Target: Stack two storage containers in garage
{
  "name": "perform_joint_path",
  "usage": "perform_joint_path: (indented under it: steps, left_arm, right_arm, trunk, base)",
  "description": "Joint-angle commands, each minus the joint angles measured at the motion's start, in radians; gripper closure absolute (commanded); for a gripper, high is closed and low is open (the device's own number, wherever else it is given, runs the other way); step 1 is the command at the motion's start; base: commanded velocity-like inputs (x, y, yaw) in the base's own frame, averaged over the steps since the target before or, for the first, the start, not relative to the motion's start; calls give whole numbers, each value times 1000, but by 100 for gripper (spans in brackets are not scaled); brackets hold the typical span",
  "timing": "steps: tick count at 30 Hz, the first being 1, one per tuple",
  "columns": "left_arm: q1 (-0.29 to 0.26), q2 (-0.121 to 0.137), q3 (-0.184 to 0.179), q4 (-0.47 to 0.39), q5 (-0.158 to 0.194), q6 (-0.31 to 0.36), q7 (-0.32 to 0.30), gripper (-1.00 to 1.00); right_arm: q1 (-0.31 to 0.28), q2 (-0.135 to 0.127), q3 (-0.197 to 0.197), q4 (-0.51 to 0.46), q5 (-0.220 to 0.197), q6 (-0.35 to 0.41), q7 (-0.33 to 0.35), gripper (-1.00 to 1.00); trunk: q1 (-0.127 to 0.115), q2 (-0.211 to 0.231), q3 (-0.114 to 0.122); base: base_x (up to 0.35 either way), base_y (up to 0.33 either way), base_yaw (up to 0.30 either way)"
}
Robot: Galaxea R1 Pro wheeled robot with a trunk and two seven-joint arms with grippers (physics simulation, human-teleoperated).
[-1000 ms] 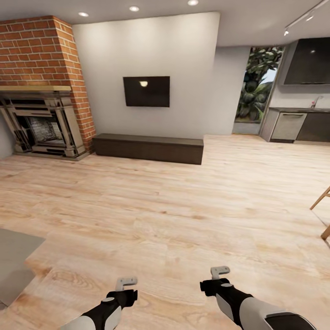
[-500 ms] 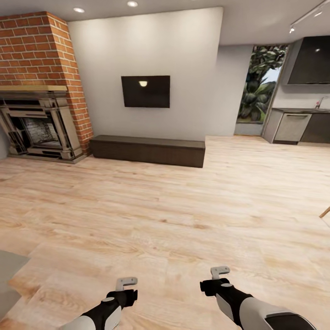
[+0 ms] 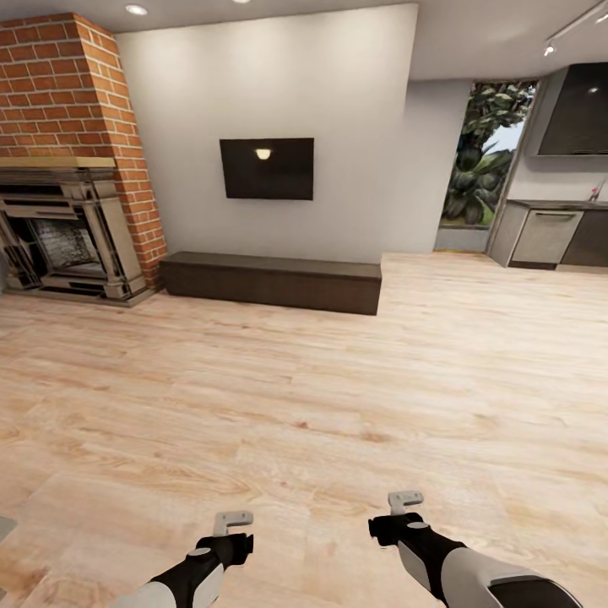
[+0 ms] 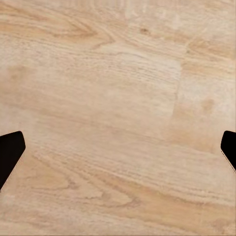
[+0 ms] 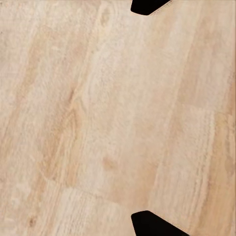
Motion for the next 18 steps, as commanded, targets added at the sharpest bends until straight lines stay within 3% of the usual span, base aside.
perform_joint_path:
  steps: [1,18]
  left_arm:
    - [-1,0,5,1,1,-4,2,-100]
    - [-1,0,5,1,1,-4,2,-100]
  right_arm:
    - [-1,0,7,2,2,-2,-4,-100]
    - [-1,1,7,2,2,-2,-4,-100]
  trunk:
    - [1,0,-1]
    - [1,0,-1]
  base:
    - [345,0,0]
    - [345,0,0]
